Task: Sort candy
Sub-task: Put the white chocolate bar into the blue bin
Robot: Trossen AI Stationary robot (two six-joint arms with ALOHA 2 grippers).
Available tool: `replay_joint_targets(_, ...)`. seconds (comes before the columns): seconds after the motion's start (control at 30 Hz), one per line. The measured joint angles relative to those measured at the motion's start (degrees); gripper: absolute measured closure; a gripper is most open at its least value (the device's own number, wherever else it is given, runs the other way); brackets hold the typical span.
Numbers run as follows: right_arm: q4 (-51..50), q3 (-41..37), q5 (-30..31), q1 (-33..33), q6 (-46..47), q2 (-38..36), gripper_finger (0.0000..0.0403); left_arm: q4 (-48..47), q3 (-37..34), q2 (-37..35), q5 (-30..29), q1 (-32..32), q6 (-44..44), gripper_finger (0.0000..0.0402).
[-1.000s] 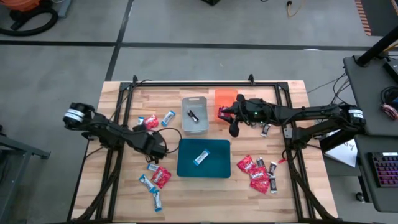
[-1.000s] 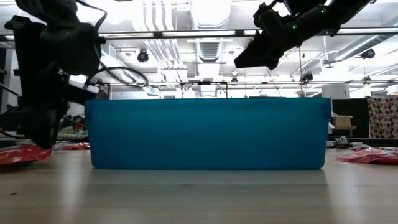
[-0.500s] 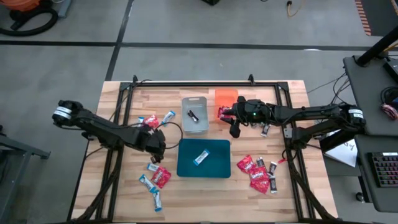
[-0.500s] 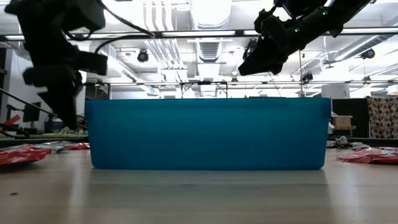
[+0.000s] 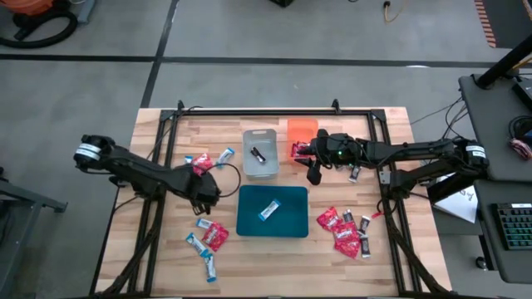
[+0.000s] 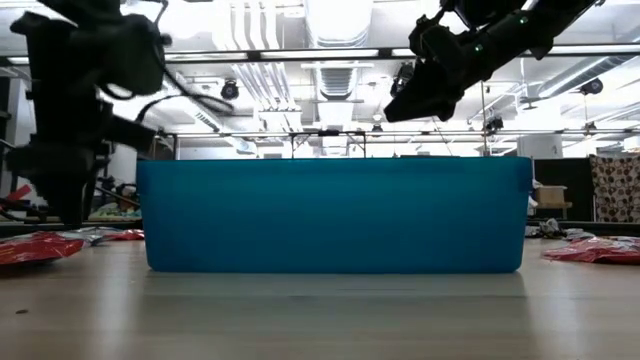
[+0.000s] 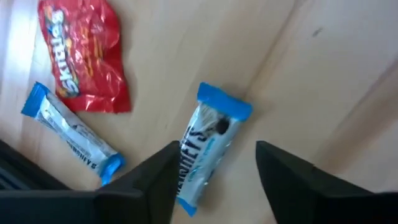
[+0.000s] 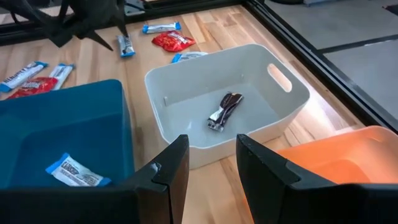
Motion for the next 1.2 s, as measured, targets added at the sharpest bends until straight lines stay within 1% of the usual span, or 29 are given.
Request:
replay_joint_targets(0.07,-0.23,0.0,0.0,0.0,-0.08,0.0,0.028,0.06,-0.29,2.04,-0.04,-0.02,0.83,0.0189)
replay_joint_targets(0.13,-0.53,0.0,0.0,0.0,-0.14,0.0,0.028,0.03,-0.72,4.06,-0.04,-0.02,1.67,0.0185)
replay_joint_targets(0.33,-1.62,0.0,0.0,0.0,-0.28,0.0,0.028,0.38,-1.34,7.88,-0.43,0.02,3.03,0.0198)
replay_joint_targets(0.47,-1.59,-0.25,0.0,0.0,-0.56,0.0,0.028,0.92,-1.41,7.97,-0.42,0.02,3.16,0.0217)
replay_joint_targets(0.6,-1.6,-0.35,0.0,0.0,-0.55,0.0,0.028,1.74,-1.6,7.49,-0.58,0.04,3.07,0.0246)
replay_joint_targets(0.77,-1.79,-0.52,0.0,0.0,-0.51,0.0,0.028,3.91,-1.43,6.99,3.21,0.17,3.35,0.0289)
replay_joint_targets(0.9,-1.79,-0.58,0.0,0.0,-0.5,0.0,0.028,2.72,1.82,6.72,3.38,-0.02,3.1,0.0312)
replay_joint_targets(0.93,-1.79,-0.59,0.0,0.0,-0.5,0.0,0.028,2.51,2.93,6.27,2.67,-0.02,3.53,0.0314)
replay_joint_targets(1.0,-1.82,-0.61,0.0,0.0,-0.5,0.0,0.028,1.72,4.45,5.26,2.46,0.13,5.54,0.0318)
replay_joint_targets(1.1,-1.8,-0.63,0.0,0.0,-0.5,0.0,0.028,3.26,7.07,3.98,2.91,0.13,8.19,0.0326)
replay_joint_targets(1.2,-1.79,-0.69,0.0,0.0,-0.5,0.0,0.028,2.51,9.18,3.22,2.91,0.11,9.85,0.0343)
